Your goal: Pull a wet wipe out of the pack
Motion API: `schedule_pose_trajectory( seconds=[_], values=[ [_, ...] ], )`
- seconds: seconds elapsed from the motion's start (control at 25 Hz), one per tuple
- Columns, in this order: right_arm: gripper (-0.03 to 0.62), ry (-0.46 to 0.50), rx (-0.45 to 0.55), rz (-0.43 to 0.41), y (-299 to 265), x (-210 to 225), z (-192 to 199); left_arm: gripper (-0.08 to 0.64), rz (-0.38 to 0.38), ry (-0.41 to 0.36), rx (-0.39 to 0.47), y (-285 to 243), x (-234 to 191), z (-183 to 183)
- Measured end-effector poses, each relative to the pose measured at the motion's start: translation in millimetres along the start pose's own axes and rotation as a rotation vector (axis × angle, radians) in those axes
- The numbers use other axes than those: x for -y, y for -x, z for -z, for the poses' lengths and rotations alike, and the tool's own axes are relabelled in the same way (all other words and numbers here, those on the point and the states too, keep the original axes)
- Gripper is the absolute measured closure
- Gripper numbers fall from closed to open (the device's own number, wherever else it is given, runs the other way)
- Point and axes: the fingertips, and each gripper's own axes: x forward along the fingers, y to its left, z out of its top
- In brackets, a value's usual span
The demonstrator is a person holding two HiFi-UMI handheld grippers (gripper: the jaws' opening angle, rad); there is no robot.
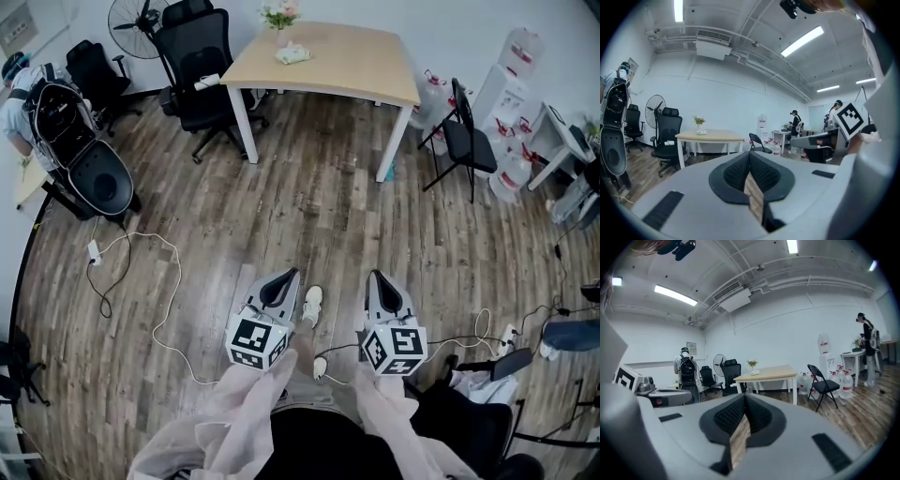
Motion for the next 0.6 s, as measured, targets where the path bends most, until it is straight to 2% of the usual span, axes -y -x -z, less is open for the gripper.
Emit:
schedule_pose_trajectory(
  seconds=[0.2, 0.48, 0.6],
  values=[
    [0.585, 0.007, -0.016, -0.015, -31.2, 15.3, -11.3, 0.548, 0.017, -0.003, -0.017, -33.8, -10.9, -2.3],
    [0.586, -0.099, -0.051, -0.052, -82.9, 42.2, -17.0, 0.548, 0.009, 0.011, -0.022, -87.3, -31.1, -13.0],
    [0.584, -0.112, -0.065, -0.055, -106.7, 52.0, -23.1, 0.548, 0.005, 0.023, -0.027, -109.7, -43.5, -20.1]
  ],
)
